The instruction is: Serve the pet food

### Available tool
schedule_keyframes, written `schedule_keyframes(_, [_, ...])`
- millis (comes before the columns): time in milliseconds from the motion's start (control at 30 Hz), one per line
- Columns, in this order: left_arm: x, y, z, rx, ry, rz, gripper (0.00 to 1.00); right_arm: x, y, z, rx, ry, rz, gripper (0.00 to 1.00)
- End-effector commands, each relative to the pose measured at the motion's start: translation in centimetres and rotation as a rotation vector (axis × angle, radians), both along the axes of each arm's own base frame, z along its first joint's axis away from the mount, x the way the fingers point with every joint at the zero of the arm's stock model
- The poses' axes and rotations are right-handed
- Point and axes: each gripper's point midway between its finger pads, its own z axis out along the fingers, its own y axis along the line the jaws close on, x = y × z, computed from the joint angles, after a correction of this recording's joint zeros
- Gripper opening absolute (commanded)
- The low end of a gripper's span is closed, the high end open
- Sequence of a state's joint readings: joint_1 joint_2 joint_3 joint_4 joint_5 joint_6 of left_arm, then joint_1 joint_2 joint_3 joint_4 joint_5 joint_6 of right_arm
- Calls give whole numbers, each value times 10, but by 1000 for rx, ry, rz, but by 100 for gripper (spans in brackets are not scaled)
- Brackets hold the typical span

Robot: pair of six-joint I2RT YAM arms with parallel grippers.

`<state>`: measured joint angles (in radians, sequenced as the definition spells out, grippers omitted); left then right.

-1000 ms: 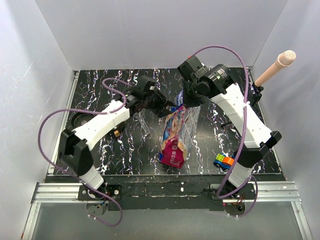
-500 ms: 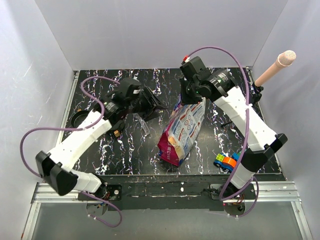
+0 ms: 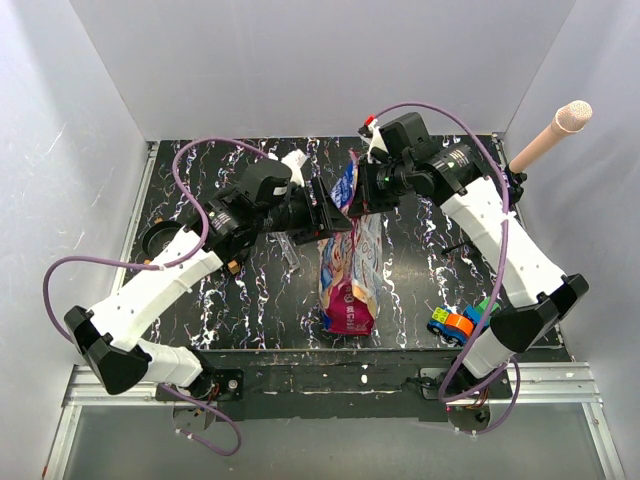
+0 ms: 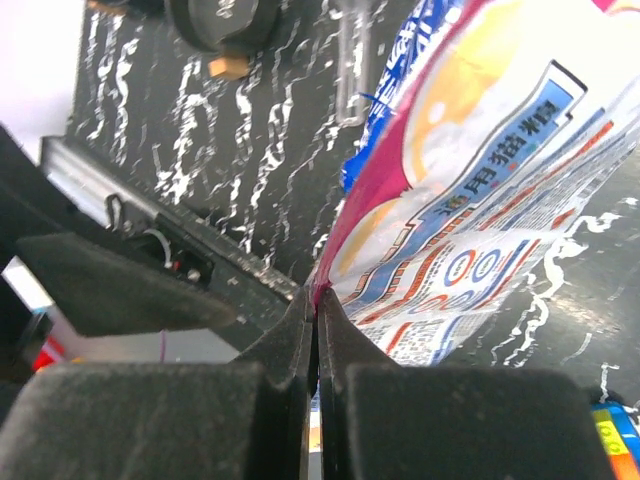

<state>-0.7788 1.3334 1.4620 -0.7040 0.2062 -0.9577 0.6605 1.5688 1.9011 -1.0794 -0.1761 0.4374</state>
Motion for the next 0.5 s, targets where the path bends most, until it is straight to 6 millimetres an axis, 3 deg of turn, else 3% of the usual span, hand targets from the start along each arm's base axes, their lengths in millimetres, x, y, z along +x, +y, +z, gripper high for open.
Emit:
schedule_keyframes(0, [2,-1,19,15,-121,-74,53,-21,40,84,342,-114,225,1])
schedule_keyframes(233, [8,-13,18,143,-188,-244,38,-19,36,68,345,15,174,1])
schedule_keyframes(333, [5,-4,15,175,-213,-252,35,-19,35,55,346,44,137,1])
schedule_keyframes(467, [6,16,40,157,-290,-151,32,-20,29,51,328,35,110,1])
